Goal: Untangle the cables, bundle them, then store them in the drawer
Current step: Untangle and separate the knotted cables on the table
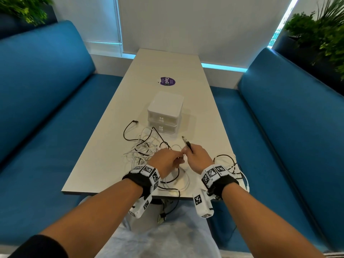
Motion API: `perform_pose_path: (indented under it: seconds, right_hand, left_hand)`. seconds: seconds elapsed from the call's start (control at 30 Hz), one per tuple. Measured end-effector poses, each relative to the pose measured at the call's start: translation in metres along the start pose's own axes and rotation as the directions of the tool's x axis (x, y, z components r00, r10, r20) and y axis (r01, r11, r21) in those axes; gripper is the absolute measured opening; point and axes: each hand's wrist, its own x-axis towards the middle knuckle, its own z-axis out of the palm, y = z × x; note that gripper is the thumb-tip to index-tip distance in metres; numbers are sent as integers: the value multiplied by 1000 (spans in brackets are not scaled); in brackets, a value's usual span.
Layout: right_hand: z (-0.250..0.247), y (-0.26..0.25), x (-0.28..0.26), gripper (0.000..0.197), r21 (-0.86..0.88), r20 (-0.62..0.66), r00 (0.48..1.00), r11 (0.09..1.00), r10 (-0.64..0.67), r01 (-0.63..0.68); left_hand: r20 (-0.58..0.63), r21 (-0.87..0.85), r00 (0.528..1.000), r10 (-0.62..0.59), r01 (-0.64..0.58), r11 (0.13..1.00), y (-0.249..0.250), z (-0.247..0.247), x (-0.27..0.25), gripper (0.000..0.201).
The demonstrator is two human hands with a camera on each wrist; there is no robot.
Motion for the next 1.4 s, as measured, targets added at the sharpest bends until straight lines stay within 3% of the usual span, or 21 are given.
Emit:
perform_pose_path:
  seconds: [0.27, 0.4, 0.47, 0.53, 0.67, 0.83, 0.97, 1.1, 1.27, 1.33, 1.4]
  right_hand:
    - [-13, 20, 4, 26, -231, -147, 978, 956, 151, -182]
    - [-30, 28, 5, 24, -209, -187, 946, 931, 263, -300]
    - [-32, 24, 4, 19, -181, -149, 965, 953, 218, -243]
    - [-28, 13, 3, 15, -152, -58, 996, 986, 62, -70]
    - [-13, -17, 0, 16, -145, 141, 981, 977, -137, 157]
    - [-3, -25, -1, 24, -130, 215, 969, 980, -120, 150]
    - [-1, -12, -2, 28, -312, 258, 960, 931, -107, 188]
    - [-10, 2, -3, 27, -553, 180, 980, 814, -91, 177]
    - [-21, 19, -6, 22, -689, -2, 1000, 725, -22, 15]
    - [-21, 18, -6, 21, -695, -51, 999, 718, -5, -32]
    - [-20, 15, -3, 22, -632, -107, 994, 771, 16, -80]
  left_hand:
    - [19, 174, 1000, -15, 11, 985, -12, -4, 8, 29]
    - [43, 211, 999, -32, 22, 977, -23, -3, 3, 29]
    - [31, 245, 1000, -3, -4, 970, -27, -4, 1, 27]
    - [23, 290, 999, 34, -40, 956, -28, -3, 2, 22]
    - [62, 382, 996, 57, -77, 921, -12, -3, 7, 23]
    - [72, 462, 997, 35, -65, 885, -11, -4, 3, 32]
    - [57, 526, 994, 88, -105, 844, -15, -3, -1, 39]
    - [16, 553, 989, 147, -131, 823, -25, -2, -3, 26]
    - [-70, 495, 991, 115, -65, 866, -23, -10, 5, 24]
    - [-76, 503, 993, 92, -41, 863, -18, -10, 9, 31]
    - [-95, 513, 991, 90, -29, 858, -15, -10, 10, 31]
